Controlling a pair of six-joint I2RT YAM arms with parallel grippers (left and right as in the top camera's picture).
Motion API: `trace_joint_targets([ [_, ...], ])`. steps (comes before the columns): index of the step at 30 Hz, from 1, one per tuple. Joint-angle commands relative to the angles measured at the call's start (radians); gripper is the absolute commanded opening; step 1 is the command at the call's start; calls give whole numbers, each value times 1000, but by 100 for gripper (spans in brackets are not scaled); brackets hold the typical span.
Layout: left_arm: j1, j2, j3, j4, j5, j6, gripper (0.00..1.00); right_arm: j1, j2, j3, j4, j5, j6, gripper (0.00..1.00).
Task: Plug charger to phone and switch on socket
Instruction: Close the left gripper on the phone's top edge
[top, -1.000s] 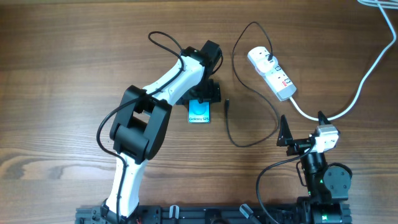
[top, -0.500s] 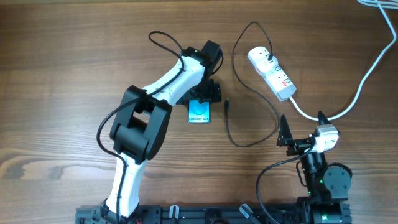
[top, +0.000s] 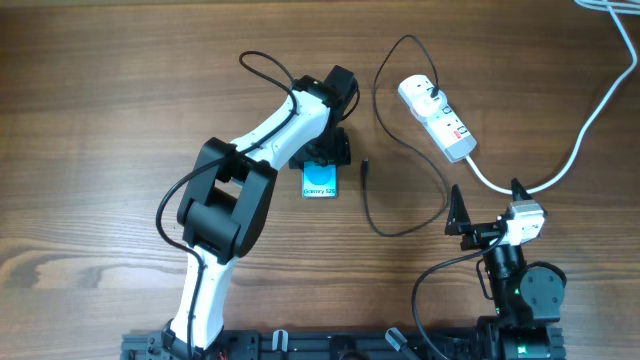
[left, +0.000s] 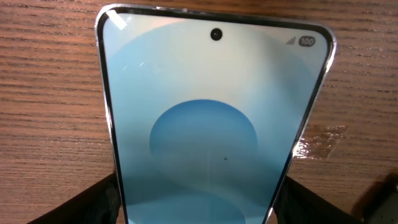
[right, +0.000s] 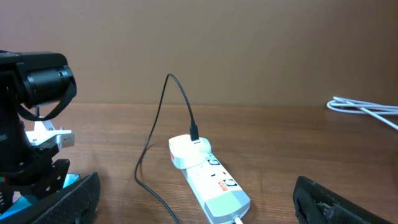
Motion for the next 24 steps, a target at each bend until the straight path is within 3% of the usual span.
trace_joint_targets([
  [1,-5,28,-35,0,1,-6,71,-5,-3,-1,3,14,5,100],
  [24,-2,-37,34,-85,2,-6,69,-5,-3,-1,3,14,5,100],
])
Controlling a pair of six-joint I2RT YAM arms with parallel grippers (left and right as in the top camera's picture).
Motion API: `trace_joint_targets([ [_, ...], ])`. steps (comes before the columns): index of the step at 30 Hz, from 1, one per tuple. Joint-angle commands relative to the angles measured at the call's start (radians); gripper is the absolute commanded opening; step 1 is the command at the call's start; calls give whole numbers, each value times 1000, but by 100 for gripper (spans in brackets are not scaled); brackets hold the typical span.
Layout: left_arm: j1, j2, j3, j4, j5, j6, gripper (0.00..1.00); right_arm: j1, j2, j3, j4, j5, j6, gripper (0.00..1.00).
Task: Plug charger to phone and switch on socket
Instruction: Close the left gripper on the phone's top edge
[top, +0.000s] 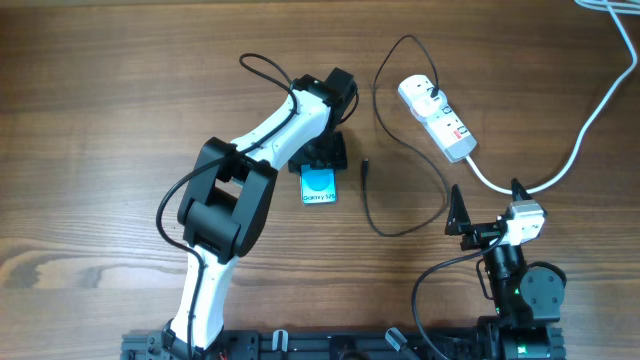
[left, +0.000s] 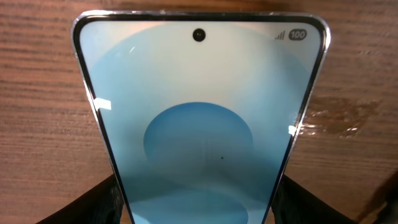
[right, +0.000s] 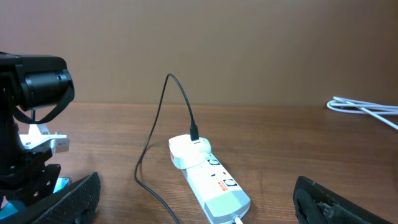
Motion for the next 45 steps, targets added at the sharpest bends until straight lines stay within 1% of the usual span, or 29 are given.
trace_joint_targets([
  [1,-2,-42,25,-17,-5,-6,69,-5,-3,-1,3,14,5,100],
  [4,-2,-49,25,-23,-6,-6,70,-5,-3,-1,3,14,5,100],
  [7,-2,-48,17,-18,-7,-2,73,-5,-3,-1,3,14,5,100],
  [12,-7,-47,6,-18,-7,-2,74,-5,-3,-1,3,14,5,100],
  [13,-7,-47,0,-16,-6,-2,80,-5,-3,-1,3,14,5,100],
  [14,-7,-47,-10,-14,-7,-2,91,-5,-3,-1,3,14,5,100],
  [16,-7,-47,-31,-3,-6,-2,100,-5,-3,-1,3,14,5,100],
  [23,-11,-47,-103,31,-6,-2,100,-5,-3,-1,3,14,5,100],
  [24,-12,-47,-109,35,-6,-2,100,-5,-3,-1,3,14,5,100],
  [26,-15,-47,-117,42,-6,-3,92,-5,-3,-1,3,14,5,100],
  [27,-16,-47,-121,48,-6,-3,86,-5,-3,-1,3,14,5,100],
  [28,-16,-47,-123,52,-6,-3,83,-5,-3,-1,3,14,5,100],
  [30,-16,-47,-124,57,-6,-3,82,-5,-3,-1,3,14,5,100],
  [34,-16,-47,-124,64,-6,-3,68,-5,-3,-1,3,14,5,100],
  [40,-14,-47,-118,60,-6,-3,69,-5,-3,-1,3,14,5,100],
  [42,-11,-49,-93,27,-6,-3,66,-5,-3,-1,3,14,5,100],
  [45,-2,-65,-32,-32,-6,-3,66,-5,-3,-1,3,14,5,100],
])
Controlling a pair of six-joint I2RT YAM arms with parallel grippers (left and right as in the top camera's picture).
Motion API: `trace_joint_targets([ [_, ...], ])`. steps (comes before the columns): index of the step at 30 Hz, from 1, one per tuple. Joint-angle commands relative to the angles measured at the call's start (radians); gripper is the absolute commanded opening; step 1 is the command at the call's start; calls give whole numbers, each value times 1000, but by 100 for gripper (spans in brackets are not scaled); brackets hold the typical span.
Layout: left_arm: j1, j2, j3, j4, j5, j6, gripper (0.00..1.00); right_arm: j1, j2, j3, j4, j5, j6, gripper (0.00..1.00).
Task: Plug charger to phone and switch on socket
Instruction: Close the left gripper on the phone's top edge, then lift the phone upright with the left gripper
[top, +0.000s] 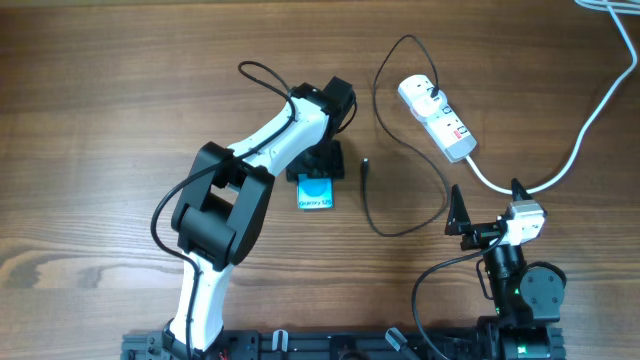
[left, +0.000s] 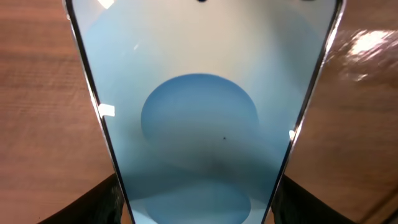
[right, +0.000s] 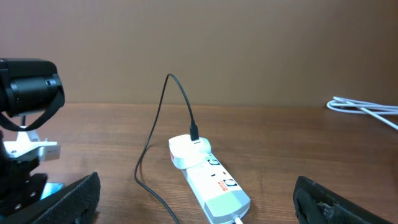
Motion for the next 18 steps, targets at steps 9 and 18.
trace_joint_targets([
  [9,55,-175,79,-55,143,-3,66,-5,-3,-1,3,14,5,100],
  [18,206,-317,79,-45,840,1,65,-5,-3,-1,3,14,5,100],
])
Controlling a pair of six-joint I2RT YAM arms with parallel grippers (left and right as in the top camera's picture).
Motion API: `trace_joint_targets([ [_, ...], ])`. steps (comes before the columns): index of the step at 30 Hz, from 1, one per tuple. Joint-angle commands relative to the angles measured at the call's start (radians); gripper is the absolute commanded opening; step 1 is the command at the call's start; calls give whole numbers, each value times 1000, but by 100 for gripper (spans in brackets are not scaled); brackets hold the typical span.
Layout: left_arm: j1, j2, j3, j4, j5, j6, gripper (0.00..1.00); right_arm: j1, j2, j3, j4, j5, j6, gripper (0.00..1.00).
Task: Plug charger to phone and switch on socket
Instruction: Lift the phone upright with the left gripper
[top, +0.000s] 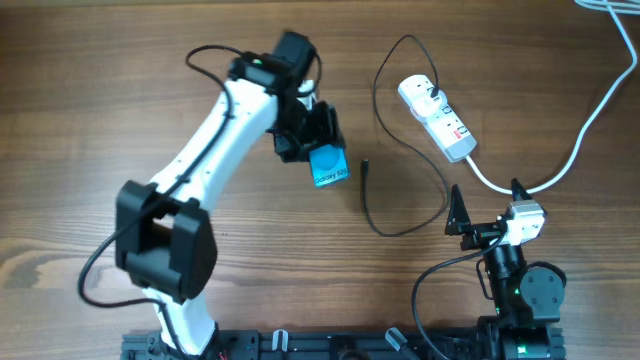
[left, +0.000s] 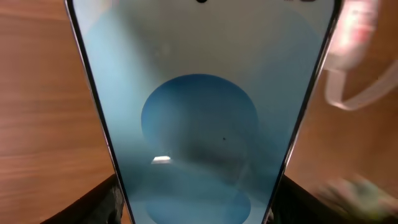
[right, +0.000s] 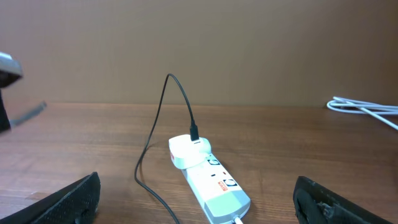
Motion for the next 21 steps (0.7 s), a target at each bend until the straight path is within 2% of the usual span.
trace_joint_targets([
  [1,72,-55,25,9,450,2,65,-5,-3,-1,3,14,5,100],
  [3,106,-56,25,8,621,2,65,-5,-3,-1,3,14,5,100],
  [7,154,-56,25,8,870,1,65,-5,-3,-1,3,14,5,100],
  [11,180,-56,25,8,1026,1,64,-5,-3,-1,3,14,5,100],
  [15,208,-56,25,7,1065,-7,64,-5,-3,-1,3,14,5,100],
  [21,243,-56,25,-3,1077,-115,63,-5,-3,-1,4,12,6,100],
])
